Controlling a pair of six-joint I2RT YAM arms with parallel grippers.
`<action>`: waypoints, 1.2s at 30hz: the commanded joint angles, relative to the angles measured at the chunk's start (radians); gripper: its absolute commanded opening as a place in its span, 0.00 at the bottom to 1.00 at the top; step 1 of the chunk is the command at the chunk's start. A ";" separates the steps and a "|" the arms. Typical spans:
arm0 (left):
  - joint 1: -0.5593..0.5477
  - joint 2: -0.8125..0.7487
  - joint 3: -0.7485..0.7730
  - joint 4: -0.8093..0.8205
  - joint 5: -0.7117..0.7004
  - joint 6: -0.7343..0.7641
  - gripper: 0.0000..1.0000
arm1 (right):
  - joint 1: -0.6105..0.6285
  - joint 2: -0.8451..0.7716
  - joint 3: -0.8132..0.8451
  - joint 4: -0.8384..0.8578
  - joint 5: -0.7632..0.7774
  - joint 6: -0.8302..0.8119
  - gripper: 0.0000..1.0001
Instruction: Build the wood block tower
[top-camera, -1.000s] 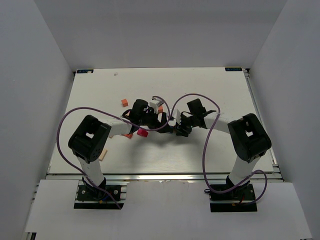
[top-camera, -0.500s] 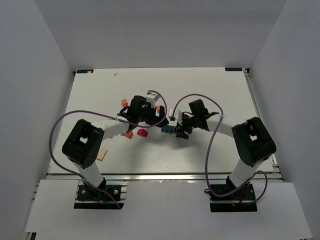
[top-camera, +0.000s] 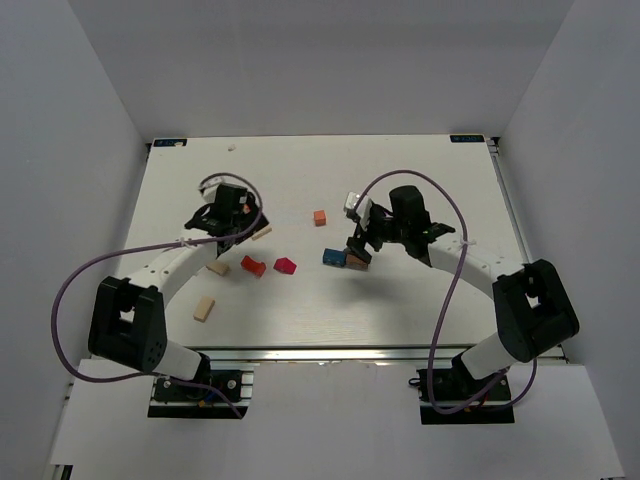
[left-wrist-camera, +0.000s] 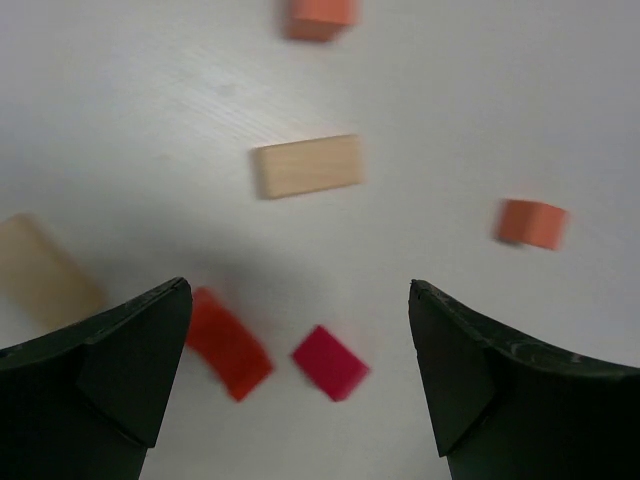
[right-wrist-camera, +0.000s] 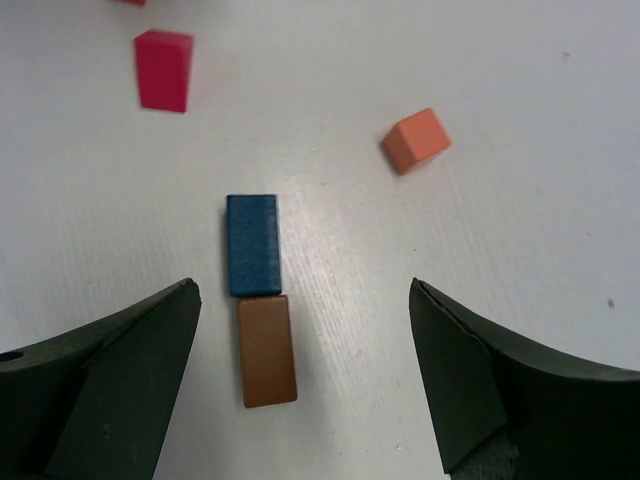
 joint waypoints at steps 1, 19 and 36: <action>0.123 -0.053 -0.082 -0.217 -0.114 -0.185 0.98 | 0.009 -0.035 0.016 0.150 0.154 0.267 0.89; 0.198 0.097 -0.144 -0.193 -0.158 -0.290 0.88 | 0.014 -0.116 -0.066 0.210 0.530 0.426 0.89; 0.267 0.158 -0.029 -0.006 0.006 -0.007 0.00 | 0.014 -0.177 -0.125 0.259 0.575 0.342 0.89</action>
